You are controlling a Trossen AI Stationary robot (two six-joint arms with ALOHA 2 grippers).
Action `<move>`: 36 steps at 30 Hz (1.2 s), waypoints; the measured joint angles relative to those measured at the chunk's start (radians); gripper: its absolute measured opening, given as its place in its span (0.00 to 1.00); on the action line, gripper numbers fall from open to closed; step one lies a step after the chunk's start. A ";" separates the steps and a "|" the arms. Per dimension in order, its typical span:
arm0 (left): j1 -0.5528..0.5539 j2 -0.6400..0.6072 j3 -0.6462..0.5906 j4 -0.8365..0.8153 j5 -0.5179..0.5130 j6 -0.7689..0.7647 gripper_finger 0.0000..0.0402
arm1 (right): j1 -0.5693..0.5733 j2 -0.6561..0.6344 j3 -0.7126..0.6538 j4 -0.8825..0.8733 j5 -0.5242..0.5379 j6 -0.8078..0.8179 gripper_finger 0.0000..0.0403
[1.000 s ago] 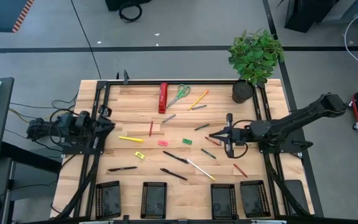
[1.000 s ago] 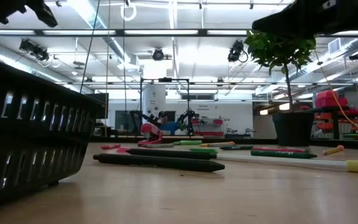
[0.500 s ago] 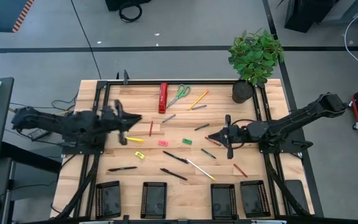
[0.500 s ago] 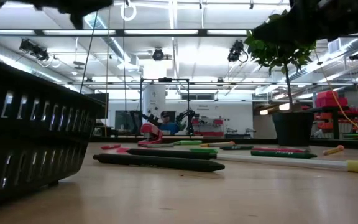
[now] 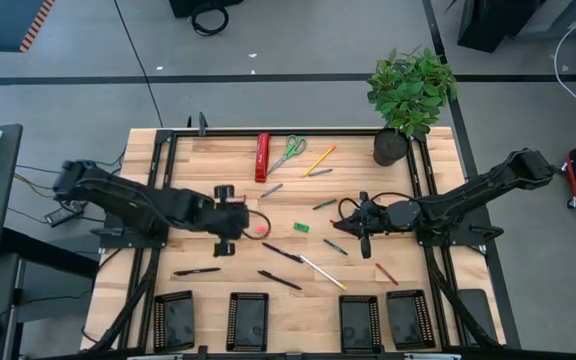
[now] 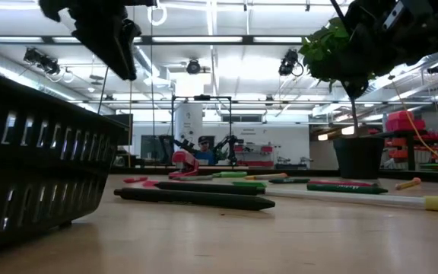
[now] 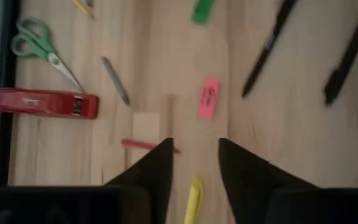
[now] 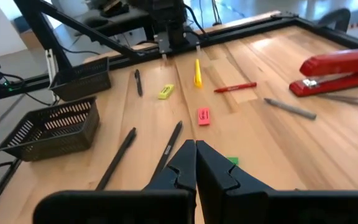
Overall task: Sort crayons/erasers/pens/pencils in bins
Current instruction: Put the yellow pen into the left black bin
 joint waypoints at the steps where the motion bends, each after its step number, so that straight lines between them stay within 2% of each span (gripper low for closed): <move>1: -0.006 0.015 0.004 -0.015 0.001 -0.014 0.41 | 0.000 0.003 0.000 -0.001 0.000 0.012 0.03; 6: -0.014 0.062 -0.015 -0.062 0.056 -0.105 0.56 | 0.000 0.004 0.000 0.005 0.000 0.027 0.03; 10: -0.013 0.075 -0.048 -0.099 0.097 -0.127 0.59 | 0.000 0.004 0.000 0.032 0.030 0.027 0.03; 19: 0.019 0.075 -0.153 -0.093 0.203 -0.126 0.50 | -0.005 0.003 0.000 0.081 0.208 -0.002 0.03; 29: 0.159 0.075 -0.264 -0.049 0.314 0.000 0.42 | -0.074 0.003 0.000 0.092 0.215 -0.008 0.03; 36: 0.241 0.074 -0.351 0.048 0.322 0.089 0.38 | -0.078 0.003 0.000 0.090 0.214 -0.002 0.03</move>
